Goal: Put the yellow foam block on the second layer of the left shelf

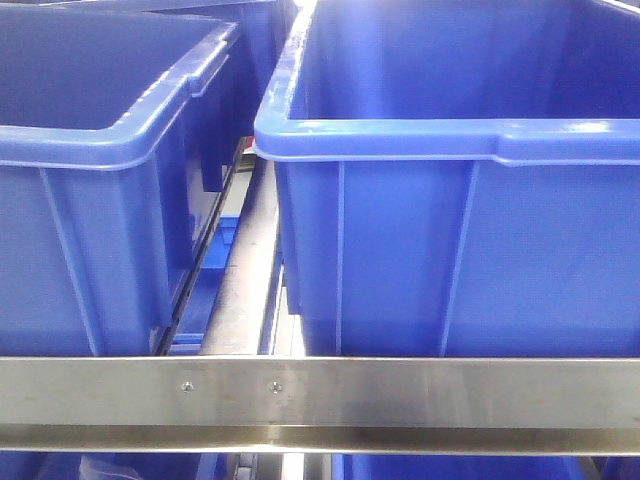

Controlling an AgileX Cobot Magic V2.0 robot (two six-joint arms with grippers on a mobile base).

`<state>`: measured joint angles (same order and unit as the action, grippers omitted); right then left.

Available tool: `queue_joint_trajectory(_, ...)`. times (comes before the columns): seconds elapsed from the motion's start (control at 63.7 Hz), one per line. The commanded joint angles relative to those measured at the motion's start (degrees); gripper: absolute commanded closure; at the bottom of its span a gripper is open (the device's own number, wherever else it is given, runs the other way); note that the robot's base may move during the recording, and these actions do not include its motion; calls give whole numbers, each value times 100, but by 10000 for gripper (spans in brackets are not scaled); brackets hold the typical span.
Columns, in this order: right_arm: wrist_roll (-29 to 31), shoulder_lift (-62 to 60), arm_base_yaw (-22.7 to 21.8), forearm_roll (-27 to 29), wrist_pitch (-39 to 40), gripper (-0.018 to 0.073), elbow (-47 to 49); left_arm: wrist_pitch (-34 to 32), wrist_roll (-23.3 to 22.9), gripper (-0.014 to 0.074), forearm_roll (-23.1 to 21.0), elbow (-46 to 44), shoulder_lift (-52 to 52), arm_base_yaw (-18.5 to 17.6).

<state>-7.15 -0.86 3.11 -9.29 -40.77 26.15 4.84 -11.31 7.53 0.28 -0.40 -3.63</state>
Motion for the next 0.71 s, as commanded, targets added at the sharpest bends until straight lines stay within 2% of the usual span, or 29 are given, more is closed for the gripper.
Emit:
queue_joint_trajectory(0.0, 44, -32, -34, -90, 498, 232, 165, -484, -22, 460, -42, 158, -65, 2)
queue_joint_trajectory(0.314, 38, 162, -34, -51, 622, 232, 337, -484, -22, 460, -42, 158, -65, 2)
queue_joint_trajectory(0.487, 38, 1375, -6, 56, 944, 232, 1091, -484, -22, 460, -42, 158, -65, 2)
queue_joint_trajectory(0.691, 38, 3297, 622, 56, 1464, 232, 1969, -484, -22, 460, -42, 158, -65, 2)
